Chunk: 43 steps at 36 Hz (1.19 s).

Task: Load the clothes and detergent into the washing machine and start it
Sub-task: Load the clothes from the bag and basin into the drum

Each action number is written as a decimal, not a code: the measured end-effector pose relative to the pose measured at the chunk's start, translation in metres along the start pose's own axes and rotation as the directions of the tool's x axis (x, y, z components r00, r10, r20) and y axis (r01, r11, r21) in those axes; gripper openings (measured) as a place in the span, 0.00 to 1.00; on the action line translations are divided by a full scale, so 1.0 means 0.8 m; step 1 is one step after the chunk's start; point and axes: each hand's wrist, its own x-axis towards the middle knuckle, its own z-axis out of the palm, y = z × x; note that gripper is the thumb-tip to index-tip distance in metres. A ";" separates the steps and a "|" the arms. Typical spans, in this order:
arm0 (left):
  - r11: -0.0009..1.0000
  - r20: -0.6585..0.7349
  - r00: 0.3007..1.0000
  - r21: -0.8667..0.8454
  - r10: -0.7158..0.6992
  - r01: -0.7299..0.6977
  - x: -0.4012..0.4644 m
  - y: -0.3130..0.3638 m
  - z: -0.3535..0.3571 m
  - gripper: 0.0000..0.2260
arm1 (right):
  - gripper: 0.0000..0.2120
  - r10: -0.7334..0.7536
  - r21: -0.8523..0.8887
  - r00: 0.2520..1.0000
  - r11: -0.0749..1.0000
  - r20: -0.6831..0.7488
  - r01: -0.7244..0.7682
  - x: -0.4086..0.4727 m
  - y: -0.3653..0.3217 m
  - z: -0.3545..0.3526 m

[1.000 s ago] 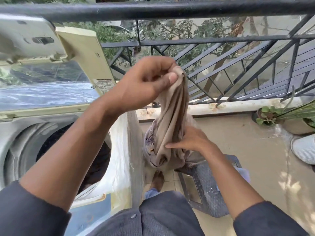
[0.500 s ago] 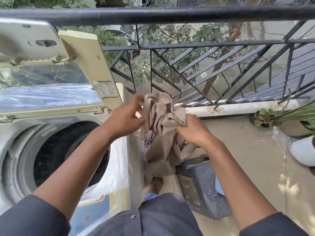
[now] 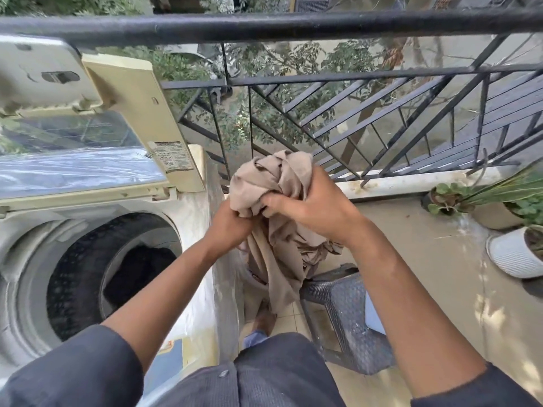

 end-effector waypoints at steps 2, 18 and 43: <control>0.994 -0.029 0.999 -0.108 -0.014 0.011 0.002 0.004 -0.011 0.19 | 0.07 0.003 0.002 0.999 1.000 0.042 -0.003 -0.001 0.017 -0.011; 0.904 -0.275 0.961 -0.405 0.021 -0.136 0.027 0.108 -0.111 0.31 | 0.48 0.428 -0.413 0.891 0.847 0.155 -0.335 0.039 0.218 0.053; 0.972 0.120 0.990 0.212 0.074 -0.098 0.012 0.021 -0.037 0.55 | 0.20 0.057 0.035 0.968 0.998 -0.245 -0.050 0.069 0.064 0.029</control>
